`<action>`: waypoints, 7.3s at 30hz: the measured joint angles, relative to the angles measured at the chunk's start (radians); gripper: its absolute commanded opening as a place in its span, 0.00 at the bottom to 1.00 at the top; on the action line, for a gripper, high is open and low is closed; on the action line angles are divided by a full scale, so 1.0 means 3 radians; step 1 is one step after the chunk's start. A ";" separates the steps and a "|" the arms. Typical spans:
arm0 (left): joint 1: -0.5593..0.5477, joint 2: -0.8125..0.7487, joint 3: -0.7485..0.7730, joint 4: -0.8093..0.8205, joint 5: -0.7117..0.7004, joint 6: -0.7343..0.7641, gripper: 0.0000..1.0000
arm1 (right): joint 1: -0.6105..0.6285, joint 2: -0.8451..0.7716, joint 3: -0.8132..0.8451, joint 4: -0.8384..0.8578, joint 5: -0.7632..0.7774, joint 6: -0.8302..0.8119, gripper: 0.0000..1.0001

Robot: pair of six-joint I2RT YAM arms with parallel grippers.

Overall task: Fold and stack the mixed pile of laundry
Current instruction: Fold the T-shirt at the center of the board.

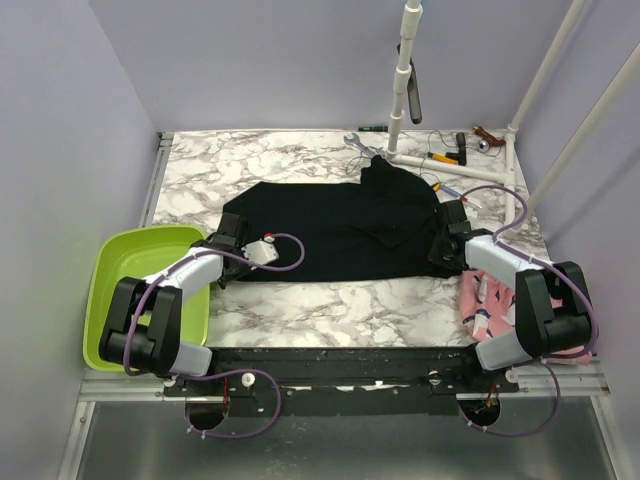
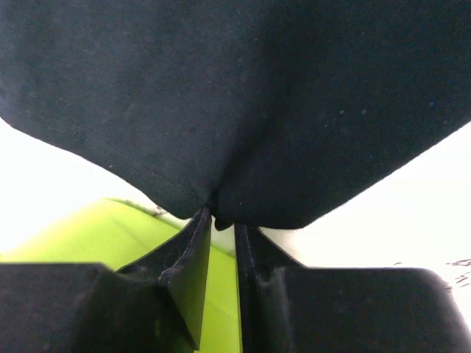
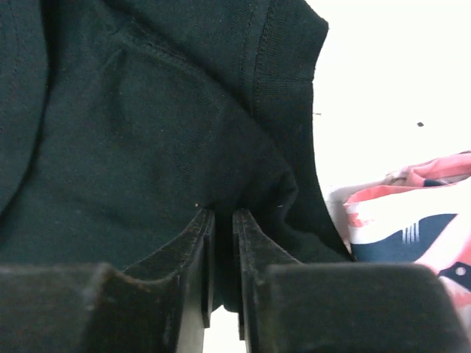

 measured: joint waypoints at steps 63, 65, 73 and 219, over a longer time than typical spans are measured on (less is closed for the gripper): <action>0.0553 0.2057 0.3583 -0.1450 0.0982 -0.0886 0.64 | 0.0141 0.1832 0.2324 0.1047 -0.1013 -0.0782 0.64; 0.0565 0.2196 0.3696 -0.1475 0.0985 -0.0899 0.65 | 0.0187 0.1932 0.2398 0.1091 -0.1024 -0.0777 0.64; 0.0476 0.2461 0.3946 -0.1663 0.1104 -0.0908 0.62 | 0.0277 0.2260 0.2674 0.1072 -0.0968 -0.0792 0.37; -0.0062 0.0337 0.0278 0.0237 -0.0223 0.0482 0.00 | 0.0492 -0.0996 0.0320 -0.0477 -0.0191 0.0106 0.62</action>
